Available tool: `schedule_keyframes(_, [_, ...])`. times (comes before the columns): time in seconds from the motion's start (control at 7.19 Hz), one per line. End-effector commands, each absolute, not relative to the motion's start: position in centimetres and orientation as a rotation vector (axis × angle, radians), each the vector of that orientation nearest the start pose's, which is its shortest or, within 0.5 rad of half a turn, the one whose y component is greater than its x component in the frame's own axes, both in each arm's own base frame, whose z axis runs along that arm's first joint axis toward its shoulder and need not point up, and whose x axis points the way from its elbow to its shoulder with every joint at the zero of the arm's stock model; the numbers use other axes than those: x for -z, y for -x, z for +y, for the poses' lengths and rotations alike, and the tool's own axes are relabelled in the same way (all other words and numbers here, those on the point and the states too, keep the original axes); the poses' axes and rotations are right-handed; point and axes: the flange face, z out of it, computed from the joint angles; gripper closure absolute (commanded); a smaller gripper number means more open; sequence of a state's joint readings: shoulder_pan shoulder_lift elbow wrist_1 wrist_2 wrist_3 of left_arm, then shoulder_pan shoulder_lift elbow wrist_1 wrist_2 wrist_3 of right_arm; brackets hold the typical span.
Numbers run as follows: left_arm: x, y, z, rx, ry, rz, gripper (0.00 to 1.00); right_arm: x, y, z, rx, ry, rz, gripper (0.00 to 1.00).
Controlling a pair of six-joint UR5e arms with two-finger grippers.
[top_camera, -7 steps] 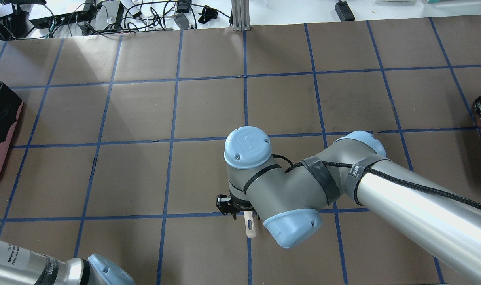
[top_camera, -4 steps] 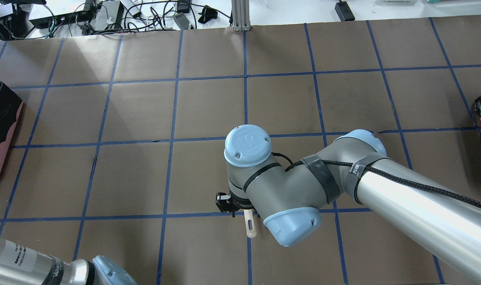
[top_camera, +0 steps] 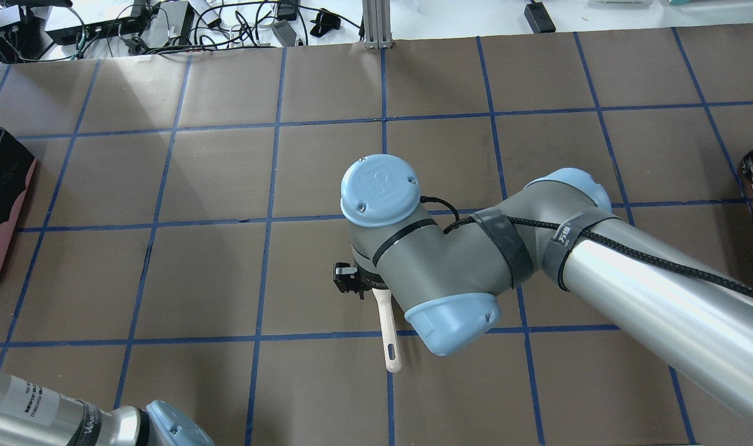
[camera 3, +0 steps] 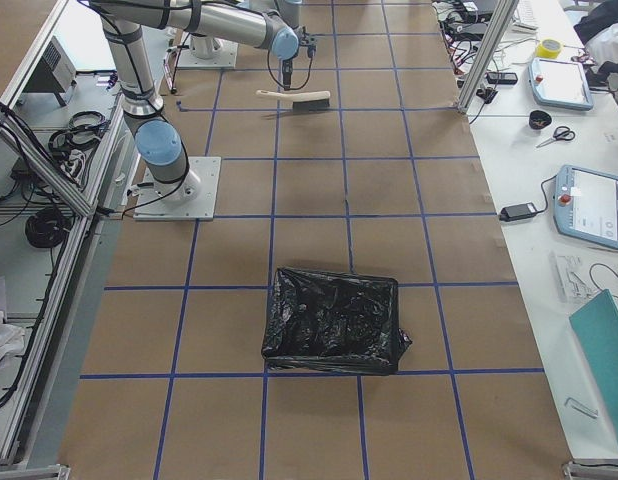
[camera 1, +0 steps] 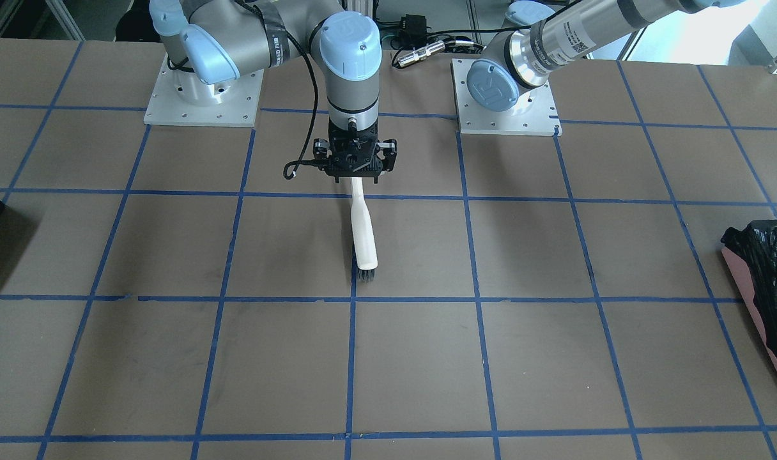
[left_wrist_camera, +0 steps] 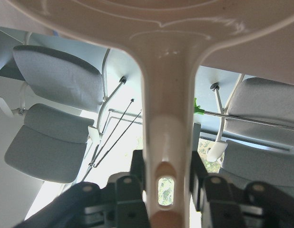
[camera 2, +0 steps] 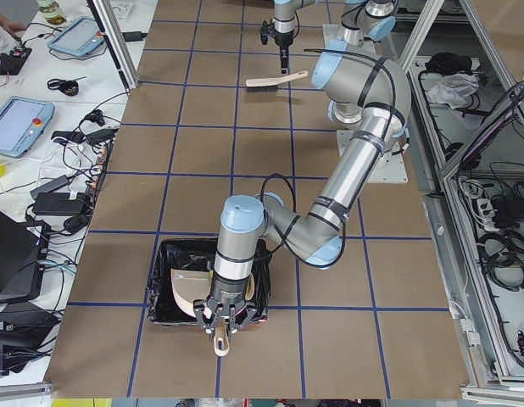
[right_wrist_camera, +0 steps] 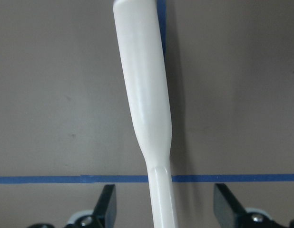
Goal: Sweep and dump trash in nearest bin
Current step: 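Lower the brush onto the table and open the right gripper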
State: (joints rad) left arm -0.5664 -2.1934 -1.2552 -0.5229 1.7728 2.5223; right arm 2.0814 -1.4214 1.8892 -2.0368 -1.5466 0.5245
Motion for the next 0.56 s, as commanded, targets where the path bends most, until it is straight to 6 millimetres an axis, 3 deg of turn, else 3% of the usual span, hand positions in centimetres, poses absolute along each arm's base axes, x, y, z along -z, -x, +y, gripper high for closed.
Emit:
schedule_keyframes(0.0, [-40.6, -56.1, -52.1, -0.446, -1.588, 1.676, 1.00, -39.9, -34.4, -44.7, 0.020, -0.069, 3.121, 0.12])
schedule_keyframes(0.14, [-41.2, -54.9, -52.6, -0.465, -1.591, 1.660, 1.00, -43.9, -32.0, -47.2, 0.032, -0.036, 3.122, 0.09])
schedule_keyframes(0.28, [-42.2, -53.4, -53.4, -0.478, -1.602, 1.592, 1.00, -46.5, -29.3, -47.6, 0.046, -0.073, 3.117, 0.05])
schedule_keyframes(0.42, [-42.2, -52.8, -53.2, -0.488, -1.574, 1.544, 1.00, -48.9, -26.6, -46.5, 0.035, 0.049, 3.123, 0.00])
